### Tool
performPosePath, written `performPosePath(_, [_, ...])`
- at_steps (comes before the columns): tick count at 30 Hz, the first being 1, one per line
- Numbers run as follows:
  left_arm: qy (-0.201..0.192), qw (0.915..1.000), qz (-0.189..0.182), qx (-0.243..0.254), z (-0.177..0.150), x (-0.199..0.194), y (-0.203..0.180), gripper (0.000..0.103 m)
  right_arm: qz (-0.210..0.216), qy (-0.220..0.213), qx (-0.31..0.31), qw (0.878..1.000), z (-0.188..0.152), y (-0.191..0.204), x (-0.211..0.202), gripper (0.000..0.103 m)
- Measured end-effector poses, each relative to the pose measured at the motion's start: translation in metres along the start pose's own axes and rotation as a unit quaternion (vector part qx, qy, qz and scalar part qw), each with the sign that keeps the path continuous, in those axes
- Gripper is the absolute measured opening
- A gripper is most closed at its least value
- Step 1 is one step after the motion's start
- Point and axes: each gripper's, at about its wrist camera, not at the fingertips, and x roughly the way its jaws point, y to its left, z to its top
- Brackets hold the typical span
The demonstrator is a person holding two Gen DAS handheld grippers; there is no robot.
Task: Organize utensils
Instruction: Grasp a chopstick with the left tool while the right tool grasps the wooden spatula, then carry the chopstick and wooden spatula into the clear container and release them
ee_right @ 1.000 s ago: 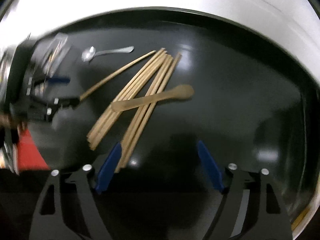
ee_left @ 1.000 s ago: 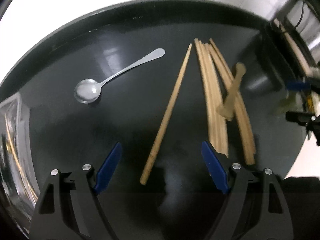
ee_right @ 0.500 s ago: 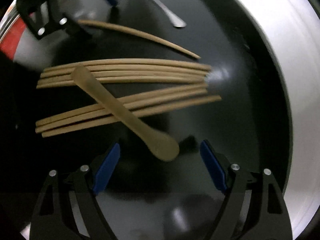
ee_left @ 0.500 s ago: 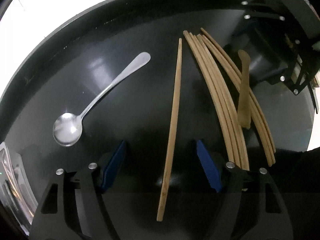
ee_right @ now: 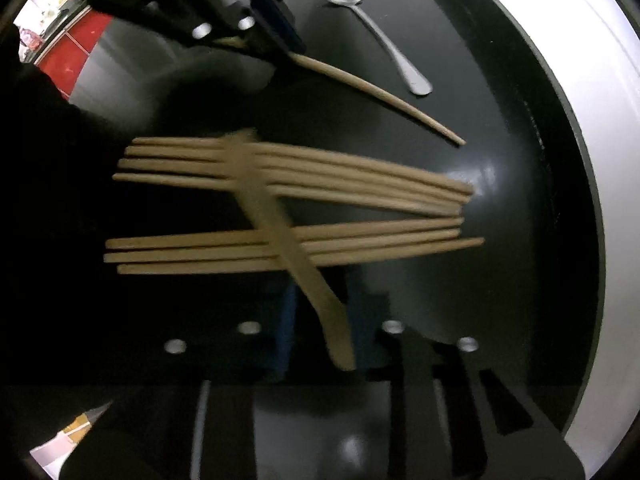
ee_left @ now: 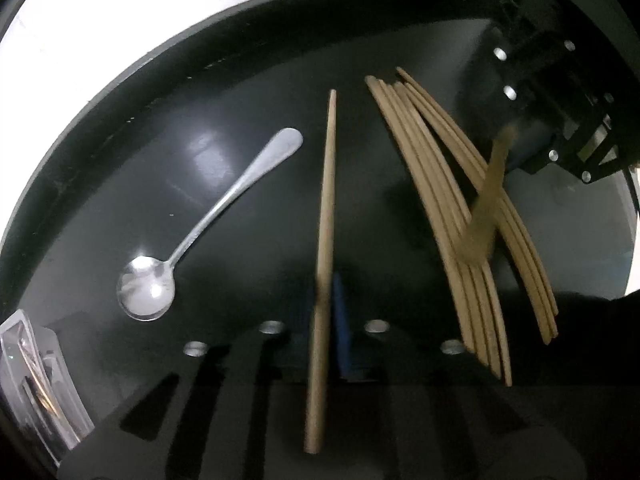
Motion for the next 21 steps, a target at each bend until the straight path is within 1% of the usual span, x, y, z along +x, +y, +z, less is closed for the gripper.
performPosePath(1, [0.002,1.0000,-0.005,0.000,0.000,-0.001,-0.002,0.006,0.000,0.001,0.010,1.000,-0.001,0.003,-0.001,0.013])
performPosePath(3, [0.005,0.9999,-0.010,-0.003,-0.001,-0.001,-0.008,0.006,-0.002,0.000,0.045,0.999,-0.004,0.008,-0.003,0.012])
performPosePath(5, [0.007,0.9997,-0.013,-0.021,-0.002,-0.002,-0.010,0.006,-0.004,-0.003,0.108,0.994,-0.007,0.008,-0.006,0.012])
performPosePath(6, [0.008,0.9991,-0.016,-0.038,-0.004,-0.002,-0.011,0.006,-0.006,-0.009,0.143,0.990,-0.010,0.007,-0.009,0.011])
performPosePath(9, [0.000,0.9964,-0.026,-0.080,-0.009,-0.010,-0.011,0.006,-0.005,-0.035,0.235,0.971,-0.018,0.007,-0.021,0.011])
performPosePath(10, [-0.007,0.9953,-0.026,-0.093,-0.012,-0.017,-0.012,0.006,-0.002,-0.050,0.274,0.961,-0.023,0.003,-0.031,0.011])
performPosePath(12, [-0.020,0.9937,-0.019,-0.108,-0.017,-0.030,-0.016,0.006,-0.005,-0.070,0.326,0.943,-0.029,0.005,-0.045,0.011])
performPosePath(14, [-0.030,0.9923,-0.011,-0.119,-0.024,-0.041,-0.023,0.006,-0.009,-0.082,0.359,0.930,-0.034,0.009,-0.056,0.010])
performPosePath(15, [-0.036,0.9914,-0.005,-0.126,-0.028,-0.048,-0.025,0.006,-0.014,-0.087,0.378,0.921,-0.037,0.014,-0.062,0.010])
performPosePath(17, [-0.044,0.9893,-0.005,-0.139,-0.036,-0.060,-0.027,0.006,-0.016,-0.094,0.406,0.909,-0.036,0.029,-0.070,0.010])
performPosePath(19, [-0.053,0.9873,0.006,-0.149,-0.047,-0.074,-0.038,0.006,-0.025,-0.098,0.419,0.902,-0.036,0.035,-0.074,0.010])
performPosePath(21, [-0.060,0.9852,0.012,-0.160,-0.059,-0.087,-0.041,0.006,-0.031,-0.101,0.429,0.897,-0.033,0.042,-0.083,0.010])
